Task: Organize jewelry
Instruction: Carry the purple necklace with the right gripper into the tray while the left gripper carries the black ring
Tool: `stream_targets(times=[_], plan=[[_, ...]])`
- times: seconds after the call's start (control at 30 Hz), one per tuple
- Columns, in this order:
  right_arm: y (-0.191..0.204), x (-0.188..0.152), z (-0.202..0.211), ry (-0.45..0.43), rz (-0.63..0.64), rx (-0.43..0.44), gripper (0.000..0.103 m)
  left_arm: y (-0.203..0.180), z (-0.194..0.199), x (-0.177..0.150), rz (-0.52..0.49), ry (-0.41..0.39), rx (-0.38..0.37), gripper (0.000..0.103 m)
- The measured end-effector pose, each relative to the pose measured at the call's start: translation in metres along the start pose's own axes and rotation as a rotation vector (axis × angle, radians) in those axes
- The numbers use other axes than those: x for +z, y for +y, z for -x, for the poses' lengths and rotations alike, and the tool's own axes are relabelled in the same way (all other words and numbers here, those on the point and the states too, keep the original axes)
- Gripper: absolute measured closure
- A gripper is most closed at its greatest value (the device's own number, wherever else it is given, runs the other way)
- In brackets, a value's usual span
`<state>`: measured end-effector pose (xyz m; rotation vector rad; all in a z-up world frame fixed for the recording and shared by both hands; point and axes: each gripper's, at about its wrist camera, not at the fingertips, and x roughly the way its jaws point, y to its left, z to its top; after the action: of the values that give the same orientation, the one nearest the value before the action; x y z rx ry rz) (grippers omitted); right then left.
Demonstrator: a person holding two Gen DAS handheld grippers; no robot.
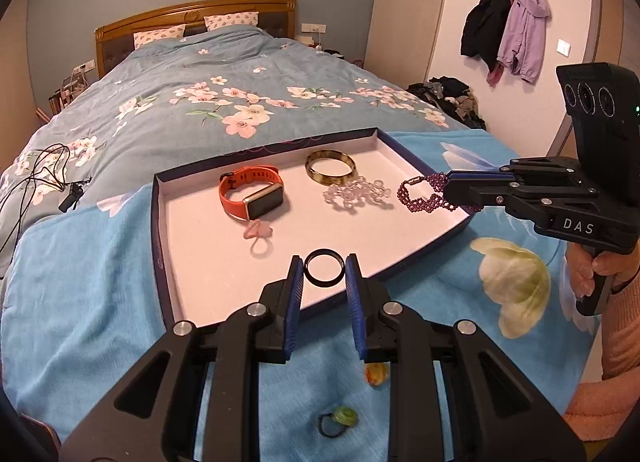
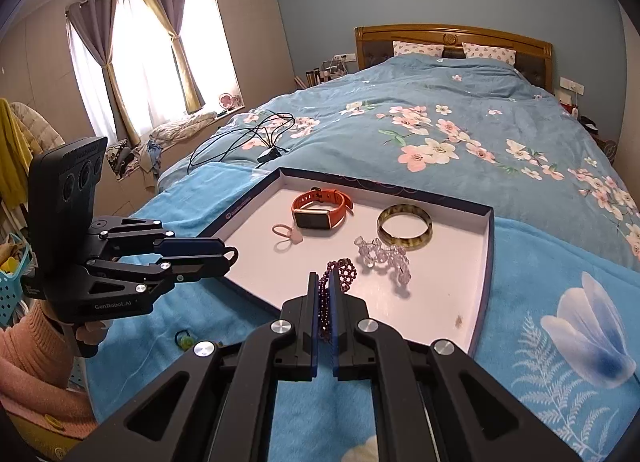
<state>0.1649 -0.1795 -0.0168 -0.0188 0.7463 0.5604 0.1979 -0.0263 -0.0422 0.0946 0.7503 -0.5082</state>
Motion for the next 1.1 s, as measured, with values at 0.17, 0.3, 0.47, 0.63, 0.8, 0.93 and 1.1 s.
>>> stream_targets(times=[0.17, 0.3, 0.47, 0.63, 0.8, 0.93, 1.1], plan=[[-0.003, 0.007, -0.016, 0.025, 0.004, 0.008, 0.100, 0.003, -0.011, 0.005, -0.006, 0.013, 0.013, 0.081], [-0.001, 0.010, -0.026, 0.042, 0.016, 0.012, 0.100, 0.005, -0.022, 0.008, -0.002, 0.028, 0.023, 0.081], [-0.005, 0.014, -0.039, 0.062, 0.017, 0.021, 0.100, 0.010, -0.032, 0.010, 0.007, 0.044, 0.028, 0.081], [-0.009, 0.014, -0.053, 0.095, 0.013, 0.029, 0.100, 0.015, -0.042, 0.013, 0.012, 0.065, 0.032, 0.081], [-0.016, 0.014, -0.065, 0.127, 0.011, 0.020, 0.100, 0.019, -0.054, 0.016, 0.010, 0.091, 0.043, 0.081], [-0.021, 0.013, -0.074, 0.151, 0.013, 0.001, 0.100, 0.021, -0.062, 0.016, 0.008, 0.105, 0.047, 0.081], [-0.027, 0.014, -0.078, 0.161, 0.018, -0.034, 0.100, 0.025, -0.071, 0.018, 0.016, 0.122, 0.047, 0.081]])
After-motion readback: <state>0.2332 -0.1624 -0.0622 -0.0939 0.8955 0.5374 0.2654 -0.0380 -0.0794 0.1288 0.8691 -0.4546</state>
